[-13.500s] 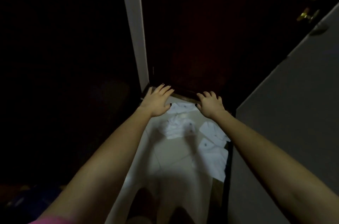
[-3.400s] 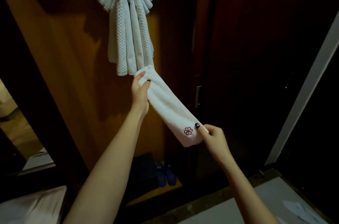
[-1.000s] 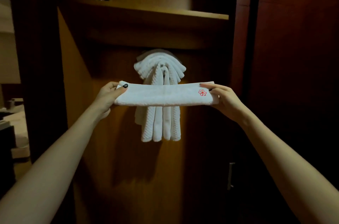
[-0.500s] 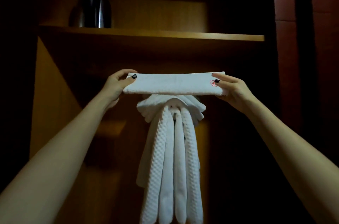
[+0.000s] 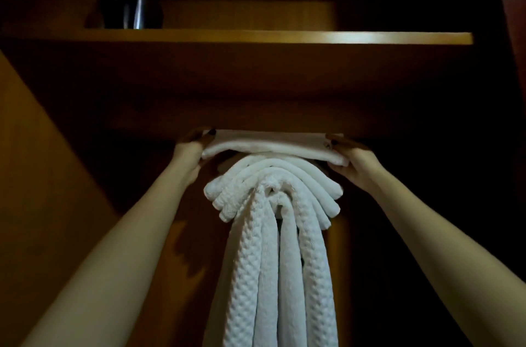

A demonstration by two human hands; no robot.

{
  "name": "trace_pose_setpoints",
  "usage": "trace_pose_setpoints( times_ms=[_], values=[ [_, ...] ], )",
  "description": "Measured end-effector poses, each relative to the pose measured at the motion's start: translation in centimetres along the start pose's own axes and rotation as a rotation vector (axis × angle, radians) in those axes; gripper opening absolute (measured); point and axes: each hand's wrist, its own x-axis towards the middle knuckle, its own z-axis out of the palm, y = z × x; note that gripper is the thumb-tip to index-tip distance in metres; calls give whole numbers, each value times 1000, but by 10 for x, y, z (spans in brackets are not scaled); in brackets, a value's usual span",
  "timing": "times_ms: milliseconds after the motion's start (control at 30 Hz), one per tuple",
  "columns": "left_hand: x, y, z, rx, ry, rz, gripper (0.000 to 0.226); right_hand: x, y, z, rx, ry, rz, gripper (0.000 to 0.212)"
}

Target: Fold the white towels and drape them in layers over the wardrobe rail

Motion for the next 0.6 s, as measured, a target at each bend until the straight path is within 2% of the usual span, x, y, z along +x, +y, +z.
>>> trace_pose_setpoints(
  times_ms=[167,300,367,433,500,567,600],
  values=[
    [-17,-26,-11,18,47,-122,26,-7,24,-14,-136,2,92,13],
    [-38,-35,-11,69,5,-202,13,-13,40,-16,-205,-26,96,12],
    [-43,-34,-10,119,2,-183,13,-16,45,-15,-281,-27,90,13],
    [-41,-31,-11,360,0,-25,17,-16,46,-16,-496,-4,41,24],
    [-36,-25,-11,627,11,257,23,-18,41,-15,-701,72,-89,41],
    [-33,-17,-6,728,-74,535,26,-23,28,-10,-788,124,-297,48],
    [-33,-12,-1,752,-157,619,28,-25,22,-4,-809,97,-395,45]
  ],
)
